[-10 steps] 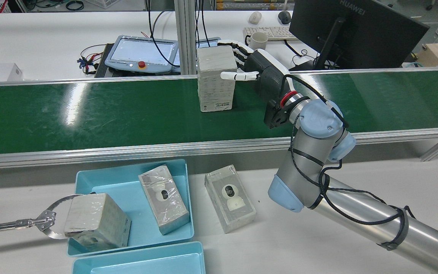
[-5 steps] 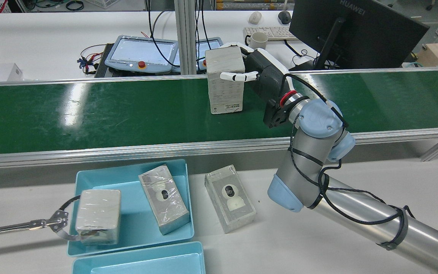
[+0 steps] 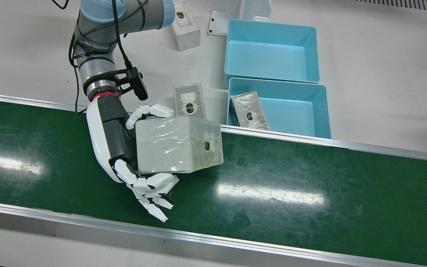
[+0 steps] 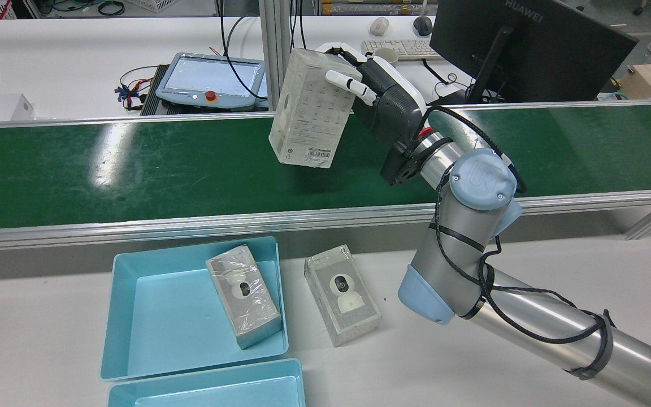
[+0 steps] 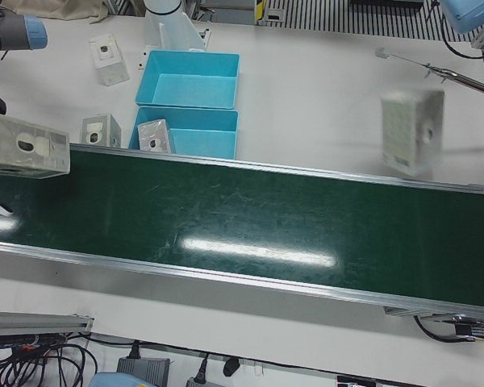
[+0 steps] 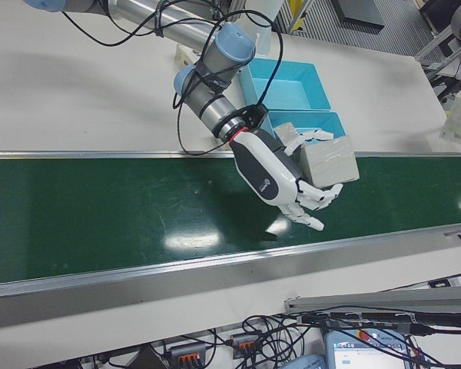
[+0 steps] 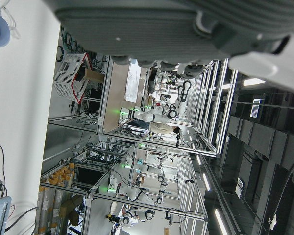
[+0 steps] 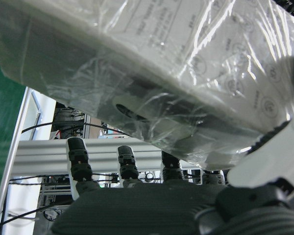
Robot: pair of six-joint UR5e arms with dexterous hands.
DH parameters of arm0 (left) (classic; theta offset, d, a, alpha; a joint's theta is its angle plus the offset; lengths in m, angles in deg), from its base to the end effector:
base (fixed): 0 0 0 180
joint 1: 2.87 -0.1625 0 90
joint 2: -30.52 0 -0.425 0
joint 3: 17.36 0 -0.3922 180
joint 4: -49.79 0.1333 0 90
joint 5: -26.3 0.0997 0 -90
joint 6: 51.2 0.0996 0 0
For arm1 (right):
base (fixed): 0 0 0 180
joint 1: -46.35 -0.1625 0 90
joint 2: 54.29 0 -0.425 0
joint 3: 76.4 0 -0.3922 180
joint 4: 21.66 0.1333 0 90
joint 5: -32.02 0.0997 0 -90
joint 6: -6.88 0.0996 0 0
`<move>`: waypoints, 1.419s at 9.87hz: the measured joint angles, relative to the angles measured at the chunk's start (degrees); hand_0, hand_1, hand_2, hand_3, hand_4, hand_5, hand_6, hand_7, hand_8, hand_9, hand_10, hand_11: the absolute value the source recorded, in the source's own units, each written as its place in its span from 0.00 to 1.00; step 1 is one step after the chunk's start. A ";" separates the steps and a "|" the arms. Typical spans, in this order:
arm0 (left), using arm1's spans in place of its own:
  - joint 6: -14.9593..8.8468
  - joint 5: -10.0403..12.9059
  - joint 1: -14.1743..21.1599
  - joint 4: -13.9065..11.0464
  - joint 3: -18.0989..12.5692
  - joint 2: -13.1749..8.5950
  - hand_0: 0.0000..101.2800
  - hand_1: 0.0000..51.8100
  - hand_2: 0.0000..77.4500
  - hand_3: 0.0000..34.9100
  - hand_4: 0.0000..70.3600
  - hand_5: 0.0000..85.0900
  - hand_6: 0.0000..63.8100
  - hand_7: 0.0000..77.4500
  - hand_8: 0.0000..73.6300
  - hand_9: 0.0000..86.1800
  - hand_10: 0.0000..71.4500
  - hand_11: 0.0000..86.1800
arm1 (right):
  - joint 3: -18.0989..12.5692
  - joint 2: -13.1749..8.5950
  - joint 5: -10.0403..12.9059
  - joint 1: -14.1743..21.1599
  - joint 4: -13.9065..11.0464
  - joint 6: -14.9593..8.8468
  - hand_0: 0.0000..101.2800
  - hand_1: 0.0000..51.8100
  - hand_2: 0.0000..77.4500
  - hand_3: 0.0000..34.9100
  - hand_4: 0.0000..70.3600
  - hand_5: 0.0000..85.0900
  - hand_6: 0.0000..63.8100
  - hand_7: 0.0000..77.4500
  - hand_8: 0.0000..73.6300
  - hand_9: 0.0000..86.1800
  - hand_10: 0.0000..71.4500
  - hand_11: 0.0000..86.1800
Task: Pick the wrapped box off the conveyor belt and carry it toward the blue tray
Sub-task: 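Lift the box off the belt and carry it toward the blue tray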
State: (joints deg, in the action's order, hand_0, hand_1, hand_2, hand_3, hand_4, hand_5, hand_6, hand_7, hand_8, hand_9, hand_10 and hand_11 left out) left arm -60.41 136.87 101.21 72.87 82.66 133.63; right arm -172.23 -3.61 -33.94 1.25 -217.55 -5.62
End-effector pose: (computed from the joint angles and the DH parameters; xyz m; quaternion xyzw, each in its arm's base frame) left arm -0.2293 -0.5100 0.5220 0.0965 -0.7008 0.7066 0.0167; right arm -0.3526 -0.6001 0.2558 -0.1343 -0.8397 0.5200 0.0799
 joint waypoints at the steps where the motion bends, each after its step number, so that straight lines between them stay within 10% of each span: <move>1: 0.00 0.00 0.00 0.00 0.00 0.00 0.00 0.00 0.01 0.00 0.01 0.01 0.00 0.01 0.01 0.00 0.00 0.00 | -1.90 0.03 1.01 1.30 0.44 -0.14 0.40 0.15 0.42 0.85 0.24 0.49 0.24 0.56 0.09 0.19 0.18 0.22; 4: 0.00 0.00 0.00 0.00 0.00 0.00 0.00 0.00 0.01 0.00 0.00 0.01 0.00 0.01 0.00 0.01 0.01 0.00 | -8.34 -0.06 6.55 8.12 0.58 -2.27 0.39 0.15 0.42 0.85 0.23 0.50 0.25 0.58 0.09 0.19 0.18 0.22; 8: 0.00 0.00 0.00 0.00 0.00 0.00 0.00 0.00 0.01 0.00 0.00 0.01 0.00 0.01 0.01 0.00 0.01 0.00 | -15.66 -2.10 16.34 20.17 2.12 -14.05 0.43 0.14 0.42 0.74 0.24 0.51 0.28 0.64 0.11 0.23 0.14 0.23; 9: 0.00 0.00 0.00 0.00 0.00 0.00 0.00 0.00 0.01 0.00 0.00 0.01 0.01 0.01 0.01 0.00 0.00 0.00 | -15.90 -2.75 17.29 22.29 2.41 -16.38 0.43 0.14 0.42 0.74 0.24 0.51 0.28 0.64 0.11 0.23 0.14 0.23; 10: 0.00 0.00 0.00 0.00 0.00 0.00 0.00 0.00 0.01 0.00 0.00 0.01 0.01 0.01 0.01 0.00 0.00 0.00 | -15.89 -3.11 17.75 23.77 2.40 -17.75 0.44 0.20 0.39 0.82 0.29 0.48 0.06 0.50 0.00 0.08 0.10 0.14; 11: 0.00 0.00 0.00 0.00 0.00 0.00 0.00 0.00 0.01 0.00 0.01 0.01 0.00 0.01 0.01 0.00 0.00 0.00 | -15.88 -3.31 17.95 24.77 2.29 -18.49 0.44 0.42 0.26 0.84 0.29 0.48 0.00 0.34 0.00 0.02 0.00 0.02; 13: 0.00 0.00 0.00 0.00 0.00 0.00 0.00 0.00 0.01 0.00 0.00 0.01 0.01 0.01 0.01 0.00 0.01 0.00 | -16.05 -3.41 18.05 25.67 2.14 -19.01 0.44 0.42 0.26 0.84 0.34 0.38 0.00 0.34 0.00 0.02 0.00 0.02; 14: 0.00 0.00 0.00 0.00 0.00 0.00 0.00 0.00 0.01 0.00 0.00 0.01 0.00 0.01 0.01 0.01 0.01 0.00 | -16.24 -3.38 18.09 25.85 2.05 -19.05 0.46 0.25 0.17 0.89 0.33 0.19 0.00 0.26 0.00 0.02 0.00 0.01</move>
State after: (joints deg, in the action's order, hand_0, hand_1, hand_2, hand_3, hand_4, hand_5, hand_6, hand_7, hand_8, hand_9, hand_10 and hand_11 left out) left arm -60.41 136.87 101.21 72.87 82.66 133.63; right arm -188.47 -6.99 -15.85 27.09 -215.50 -24.67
